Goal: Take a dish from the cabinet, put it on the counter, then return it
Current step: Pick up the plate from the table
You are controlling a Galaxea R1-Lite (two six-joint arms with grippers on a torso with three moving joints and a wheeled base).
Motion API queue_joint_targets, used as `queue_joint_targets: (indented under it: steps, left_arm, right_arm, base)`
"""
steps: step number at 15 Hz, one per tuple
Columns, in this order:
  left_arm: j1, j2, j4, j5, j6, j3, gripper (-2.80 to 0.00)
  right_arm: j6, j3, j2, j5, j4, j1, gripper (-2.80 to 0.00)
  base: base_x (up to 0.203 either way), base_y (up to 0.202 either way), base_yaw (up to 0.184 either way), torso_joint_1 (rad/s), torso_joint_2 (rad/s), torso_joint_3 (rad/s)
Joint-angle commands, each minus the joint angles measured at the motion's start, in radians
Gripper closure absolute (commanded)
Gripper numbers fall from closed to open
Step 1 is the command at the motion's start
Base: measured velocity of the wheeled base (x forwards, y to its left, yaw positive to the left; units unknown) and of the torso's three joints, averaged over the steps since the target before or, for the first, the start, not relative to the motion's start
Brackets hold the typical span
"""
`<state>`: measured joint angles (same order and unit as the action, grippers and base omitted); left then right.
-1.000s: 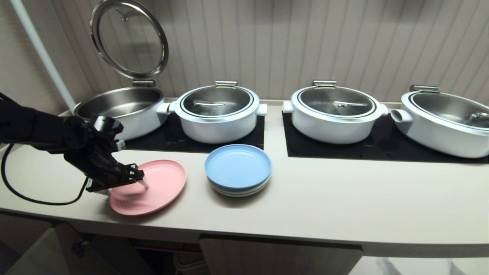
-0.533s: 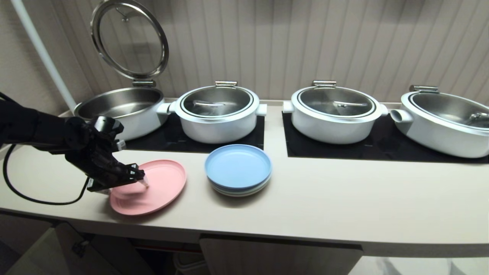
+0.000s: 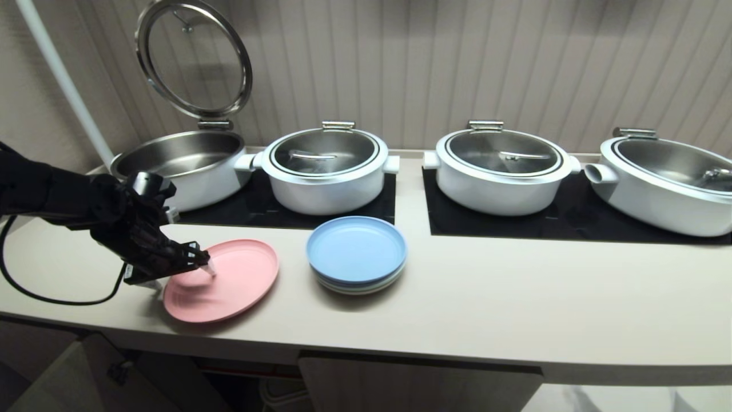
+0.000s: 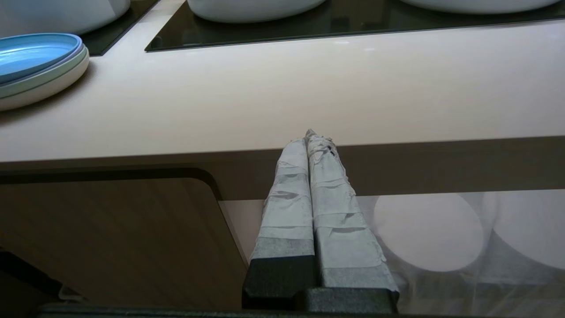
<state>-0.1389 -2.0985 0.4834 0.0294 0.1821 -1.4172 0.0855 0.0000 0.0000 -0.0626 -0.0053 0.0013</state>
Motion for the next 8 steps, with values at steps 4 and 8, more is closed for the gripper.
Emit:
queue_joint_targets:
  steps: [4, 8]
  left_arm:
    - [0.001, -0.003, -0.021, 0.0, 0.026, 0.006, -2.8]
    - [0.002, -0.003, -0.022, 0.003, 0.03, 0.009, 0.0]
  right_arm:
    - [0.0, 0.0, 0.0, 0.0, -0.001, 0.0, 0.0]
    - [0.0, 0.0, 0.0, 0.0, -0.001, 0.0, 0.0]
  base:
    - [0.0, 0.0, 0.0, 0.0, 0.0, 0.0]
    - [0.0, 0.0, 0.0, 0.0, 0.0, 0.0]
